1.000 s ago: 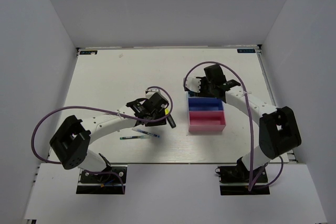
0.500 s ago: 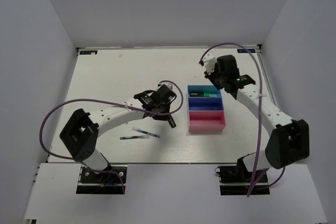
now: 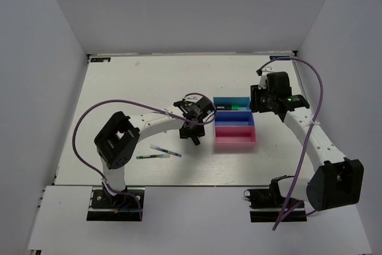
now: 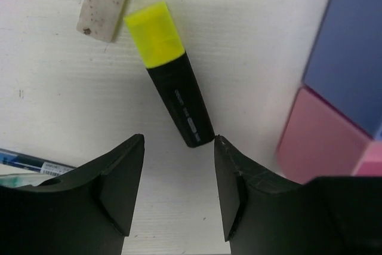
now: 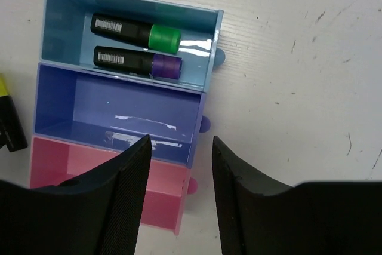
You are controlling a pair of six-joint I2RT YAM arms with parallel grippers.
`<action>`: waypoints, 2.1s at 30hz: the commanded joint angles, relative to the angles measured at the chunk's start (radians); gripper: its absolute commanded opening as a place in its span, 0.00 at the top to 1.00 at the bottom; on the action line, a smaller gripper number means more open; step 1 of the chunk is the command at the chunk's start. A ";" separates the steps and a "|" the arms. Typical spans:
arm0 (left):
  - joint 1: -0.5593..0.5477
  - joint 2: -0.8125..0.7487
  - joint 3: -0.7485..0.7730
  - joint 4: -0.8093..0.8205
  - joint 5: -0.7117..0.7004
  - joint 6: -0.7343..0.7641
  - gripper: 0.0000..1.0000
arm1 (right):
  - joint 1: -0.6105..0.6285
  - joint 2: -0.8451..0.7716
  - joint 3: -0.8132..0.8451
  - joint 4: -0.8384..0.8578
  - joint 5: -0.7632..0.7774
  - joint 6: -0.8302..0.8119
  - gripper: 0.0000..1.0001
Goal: Sort the stationery into containers
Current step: Pick up the pen from the center of the board, then place the pen in the storage box.
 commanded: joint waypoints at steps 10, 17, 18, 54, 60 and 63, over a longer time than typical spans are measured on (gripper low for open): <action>0.034 0.106 0.054 0.047 -0.081 -0.150 0.41 | -0.102 -0.115 -0.044 0.019 -0.164 0.068 0.48; 0.036 0.151 0.066 0.058 -0.110 -0.171 0.59 | -0.145 -0.144 -0.052 0.013 -0.219 0.086 0.48; 0.033 0.154 0.063 0.055 -0.105 -0.173 0.65 | -0.151 -0.147 -0.049 0.012 -0.222 0.086 0.48; 0.146 0.215 0.681 0.208 0.450 0.551 1.00 | -0.281 -0.199 -0.107 0.041 -0.346 0.082 0.27; 0.189 0.178 0.496 0.380 0.433 0.343 1.00 | -0.290 -0.192 -0.107 0.044 -0.362 0.088 0.27; 0.186 0.184 0.486 0.563 0.540 0.284 1.00 | -0.295 -0.195 -0.112 0.044 -0.360 0.085 0.27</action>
